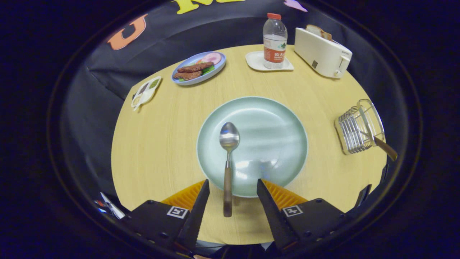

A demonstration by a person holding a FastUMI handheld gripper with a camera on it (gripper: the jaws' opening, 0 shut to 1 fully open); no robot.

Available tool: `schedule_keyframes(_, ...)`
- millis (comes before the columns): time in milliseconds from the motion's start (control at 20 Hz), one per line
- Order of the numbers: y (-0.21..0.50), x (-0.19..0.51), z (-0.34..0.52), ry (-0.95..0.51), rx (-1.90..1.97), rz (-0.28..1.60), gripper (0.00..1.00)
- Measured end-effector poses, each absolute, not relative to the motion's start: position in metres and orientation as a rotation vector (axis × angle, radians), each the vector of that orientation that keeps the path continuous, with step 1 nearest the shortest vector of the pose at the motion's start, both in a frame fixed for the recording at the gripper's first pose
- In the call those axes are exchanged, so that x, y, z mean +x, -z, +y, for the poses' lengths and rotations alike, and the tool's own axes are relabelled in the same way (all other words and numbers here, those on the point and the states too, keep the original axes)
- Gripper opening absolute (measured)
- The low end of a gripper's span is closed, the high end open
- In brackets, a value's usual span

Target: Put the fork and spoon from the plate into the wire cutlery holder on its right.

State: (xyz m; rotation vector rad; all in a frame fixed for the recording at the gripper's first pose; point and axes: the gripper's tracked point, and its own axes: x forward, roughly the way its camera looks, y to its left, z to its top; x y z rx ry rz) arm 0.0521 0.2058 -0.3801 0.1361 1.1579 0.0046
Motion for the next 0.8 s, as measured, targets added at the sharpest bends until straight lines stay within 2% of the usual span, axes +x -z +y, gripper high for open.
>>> schedule_keyframes(100, 0.385, 0.060, 0.207, 0.027, 0.139, 1.135, 0.77)
schedule_keyframes(150, 0.389, 0.063, 0.208, 0.044, 0.147, 1.124, 0.69)
schedule_keyframes(500, 0.404, 0.059, 0.211, 0.074, 0.138, 1.094, 0.41)
schedule_keyframes(700, 0.401, 0.057, 0.208, 0.084, 0.111, 1.069, 0.40)
schedule_keyframes(750, 0.405, 0.058, 0.208, 0.101, 0.114, 1.079, 0.10)
schedule_keyframes(800, 0.410, 0.058, 0.209, 0.096, 0.131, 1.090, 0.14)
